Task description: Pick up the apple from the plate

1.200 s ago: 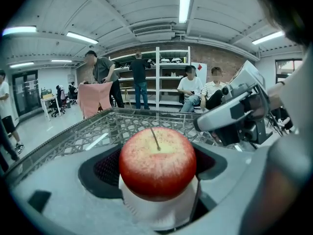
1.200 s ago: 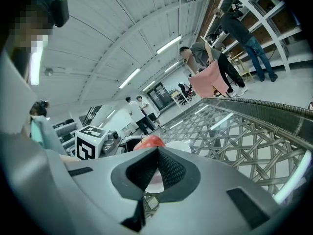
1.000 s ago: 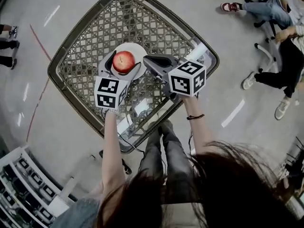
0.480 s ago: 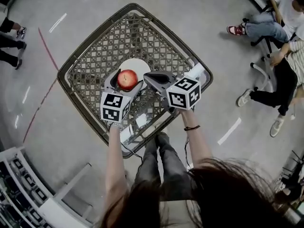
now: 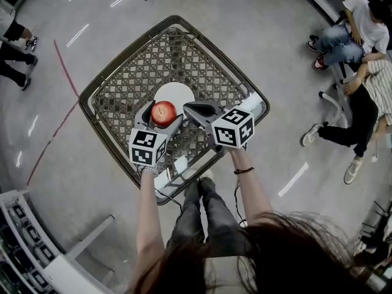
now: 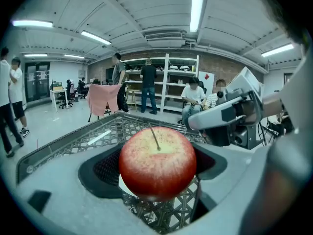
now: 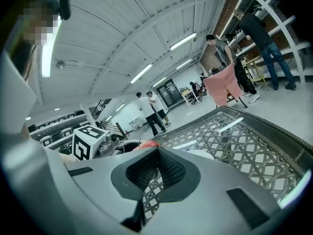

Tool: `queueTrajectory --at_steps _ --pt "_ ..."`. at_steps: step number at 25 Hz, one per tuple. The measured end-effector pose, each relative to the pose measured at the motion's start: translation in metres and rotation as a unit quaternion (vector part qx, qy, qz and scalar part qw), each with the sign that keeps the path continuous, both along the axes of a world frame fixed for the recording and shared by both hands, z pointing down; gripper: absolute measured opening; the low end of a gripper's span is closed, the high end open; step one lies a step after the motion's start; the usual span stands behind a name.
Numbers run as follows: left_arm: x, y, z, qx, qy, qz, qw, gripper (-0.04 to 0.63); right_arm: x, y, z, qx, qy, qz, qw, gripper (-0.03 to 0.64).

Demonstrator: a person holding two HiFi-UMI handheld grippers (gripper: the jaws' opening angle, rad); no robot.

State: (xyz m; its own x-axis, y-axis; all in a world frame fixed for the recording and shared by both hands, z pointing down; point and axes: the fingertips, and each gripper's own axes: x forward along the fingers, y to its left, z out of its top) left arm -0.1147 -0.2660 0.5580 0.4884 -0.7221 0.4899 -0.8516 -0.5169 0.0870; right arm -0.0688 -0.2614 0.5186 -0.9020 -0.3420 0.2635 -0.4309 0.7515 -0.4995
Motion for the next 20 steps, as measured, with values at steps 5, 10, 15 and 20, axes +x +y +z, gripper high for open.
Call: queueTrajectory --at_steps 5,10,15,20 --pt "-0.001 0.013 -0.013 0.0 0.007 -0.003 1.0 0.425 -0.002 0.012 -0.01 0.001 -0.001 0.001 1.0 0.009" --pt "0.0 0.021 -0.023 0.003 0.009 -0.001 1.0 0.425 -0.002 0.017 -0.021 0.007 -0.004 0.0 1.0 0.009" --pt "0.002 0.034 -0.031 -0.001 0.015 -0.003 0.9999 0.425 0.0 0.027 -0.03 0.008 -0.004 -0.001 1.0 0.009" --pt "0.005 0.041 -0.04 0.001 0.018 -0.002 0.9998 0.425 0.001 0.034 -0.039 0.015 -0.006 -0.002 1.0 0.009"
